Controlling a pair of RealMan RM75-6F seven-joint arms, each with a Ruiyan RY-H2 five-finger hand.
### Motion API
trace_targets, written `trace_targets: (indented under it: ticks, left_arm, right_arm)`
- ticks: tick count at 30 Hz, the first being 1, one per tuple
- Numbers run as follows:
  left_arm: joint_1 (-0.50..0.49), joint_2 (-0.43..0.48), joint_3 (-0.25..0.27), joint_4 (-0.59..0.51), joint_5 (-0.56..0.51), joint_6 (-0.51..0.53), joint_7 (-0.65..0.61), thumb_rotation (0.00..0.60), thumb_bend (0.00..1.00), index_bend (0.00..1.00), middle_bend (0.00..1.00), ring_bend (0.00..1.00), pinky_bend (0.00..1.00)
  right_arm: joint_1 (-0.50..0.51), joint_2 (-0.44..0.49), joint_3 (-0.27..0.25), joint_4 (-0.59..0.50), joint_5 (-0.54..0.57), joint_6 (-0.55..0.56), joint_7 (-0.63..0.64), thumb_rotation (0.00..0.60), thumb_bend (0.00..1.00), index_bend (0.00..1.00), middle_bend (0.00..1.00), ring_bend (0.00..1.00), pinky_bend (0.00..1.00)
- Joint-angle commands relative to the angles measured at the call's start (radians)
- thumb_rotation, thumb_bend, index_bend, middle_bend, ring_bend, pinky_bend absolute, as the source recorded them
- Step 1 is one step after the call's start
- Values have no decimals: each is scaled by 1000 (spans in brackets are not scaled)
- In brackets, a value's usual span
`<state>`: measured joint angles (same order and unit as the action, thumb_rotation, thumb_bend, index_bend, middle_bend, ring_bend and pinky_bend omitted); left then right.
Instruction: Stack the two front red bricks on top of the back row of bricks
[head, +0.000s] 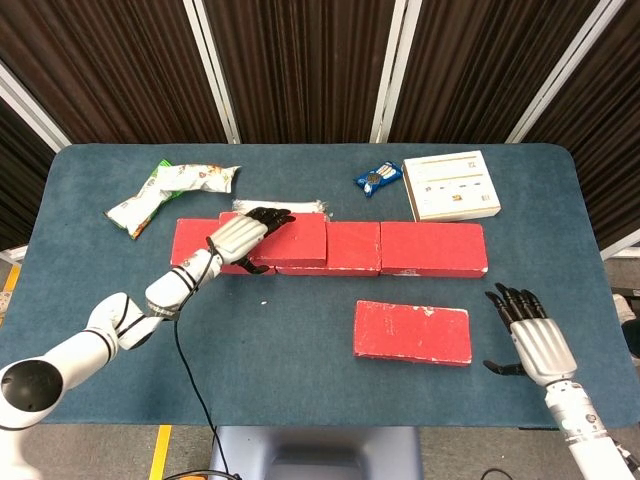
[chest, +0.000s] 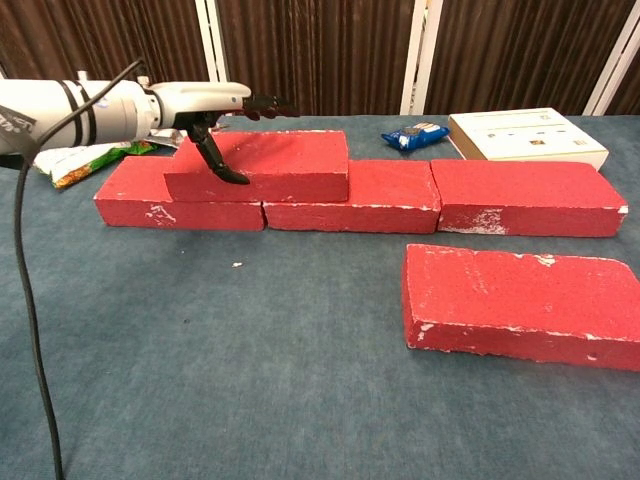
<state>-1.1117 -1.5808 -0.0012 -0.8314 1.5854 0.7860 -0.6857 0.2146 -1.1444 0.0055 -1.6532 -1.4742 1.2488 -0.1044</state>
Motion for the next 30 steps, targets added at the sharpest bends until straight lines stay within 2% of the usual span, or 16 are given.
trace_targets:
  ticks: [1,3,5,7,8,11,15,21,30]
  left_arm:
    - [29,35,3,-50,5,44,41,600,254,0,0,0,75]
    - [48,52,9,-76,9,70,64,600,255,0,0,0,75]
    - [134,120,41,-183,15,167,168,600,257,0,0,0,75]
    - [315,194,125,-304,-23,274,327,600,258,0,0,0,75]
    - [360,203,134,-332,-44,300,381,600,257,0,0,0,73]
    - [469,202,149,-358,-110,349,481,600,254,0,0,0,68]
    - [574,182,157,-333,-135,428,540,600,258,0,0,0,60]
    - [654,161,140,-294,-101,542,522,600,258,0,0,0,50]
    - [704,152,116,-256,-60,598,473,600,261,0,0,0,50]
  right_arm:
    - [5,1,-10,4,-22,-5,27,600,100,0,0,0,0]
    - [9,0,-14,3,-34,-10,41,600,101,0,0,0,0]
    - [17,-16,-20,14,-63,-13,66,600,100,0,0,0,0]
    - [50,-76,-27,22,-94,-56,93,600,100,0,0,0,0]
    - [64,-94,-25,24,-94,-78,103,600,100,0,0,0,0]
    - [105,-140,-10,30,-81,-134,99,600,101,0,0,0,0]
    - [161,-188,19,12,-17,-224,9,600,100,0,0,0,0]
    - [203,-238,60,-24,129,-282,-159,600,101,0,0,0,0]
    - [270,-293,81,-19,334,-353,-310,600,100,0,0,0,0]
